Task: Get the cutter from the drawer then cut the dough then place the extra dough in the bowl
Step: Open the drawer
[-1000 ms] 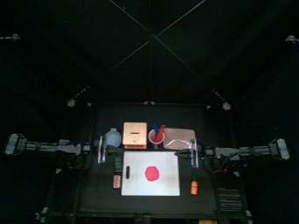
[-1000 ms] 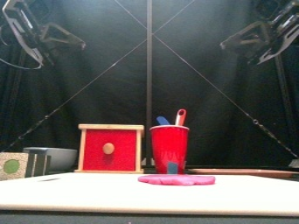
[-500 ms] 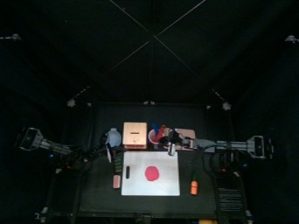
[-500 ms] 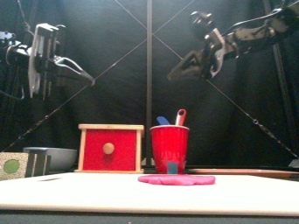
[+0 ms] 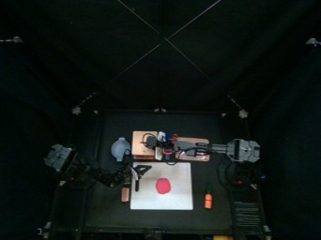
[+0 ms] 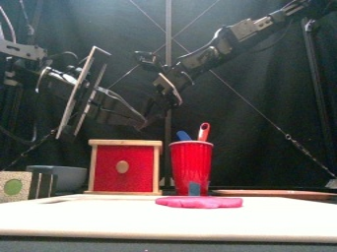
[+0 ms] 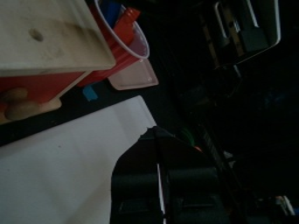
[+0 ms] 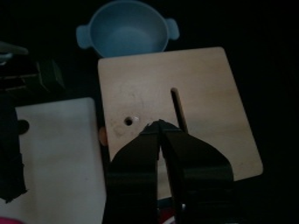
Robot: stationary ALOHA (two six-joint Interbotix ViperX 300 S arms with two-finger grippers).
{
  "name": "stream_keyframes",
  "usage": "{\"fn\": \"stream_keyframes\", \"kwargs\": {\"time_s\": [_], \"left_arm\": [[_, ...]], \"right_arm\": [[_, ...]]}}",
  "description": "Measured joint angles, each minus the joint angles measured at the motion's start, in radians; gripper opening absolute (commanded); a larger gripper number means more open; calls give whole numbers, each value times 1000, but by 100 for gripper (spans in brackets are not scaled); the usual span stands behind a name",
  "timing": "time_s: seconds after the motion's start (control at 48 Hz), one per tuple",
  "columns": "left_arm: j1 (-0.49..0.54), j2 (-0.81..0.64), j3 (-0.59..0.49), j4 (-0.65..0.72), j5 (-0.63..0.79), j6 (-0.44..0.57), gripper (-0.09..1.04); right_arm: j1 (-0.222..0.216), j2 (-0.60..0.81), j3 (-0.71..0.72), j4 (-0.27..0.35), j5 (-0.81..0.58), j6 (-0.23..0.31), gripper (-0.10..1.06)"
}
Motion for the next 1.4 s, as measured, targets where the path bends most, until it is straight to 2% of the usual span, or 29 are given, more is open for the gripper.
{"fn": "stream_keyframes", "kwargs": {"time_s": [0.104, 0.25, 0.312, 0.396, 0.854, 0.958, 1.229, 1.396], "left_arm": [[-5, -11, 21, -58, 3, -5, 8], [-6, -23, 34, -192, 21, 3, 16], [-6, -25, 34, -196, 26, 6, 22], [-6, -23, 37, -179, 31, 5, 29], [0, -23, 35, -173, 32, -9, 78], [3, -23, 31, -195, 43, -11, 84], [58, -23, 26, -318, 176, -11, 85], [107, -9, 11, -331, 206, -5, 84]], "right_arm": [[2, 37, -48, 48, 48, -51, 3], [2, 80, -83, 153, 69, -149, 3], [-3, 86, -91, 198, 84, -189, 3], [-5, 89, -95, 222, 114, -216, 3], [-3, 91, -92, 209, 153, -216, 3], [-3, 91, -91, 206, 153, -216, 3], [0, 91, -89, 206, 153, -216, 3], [0, 91, -91, 206, 153, -216, 3]]}}
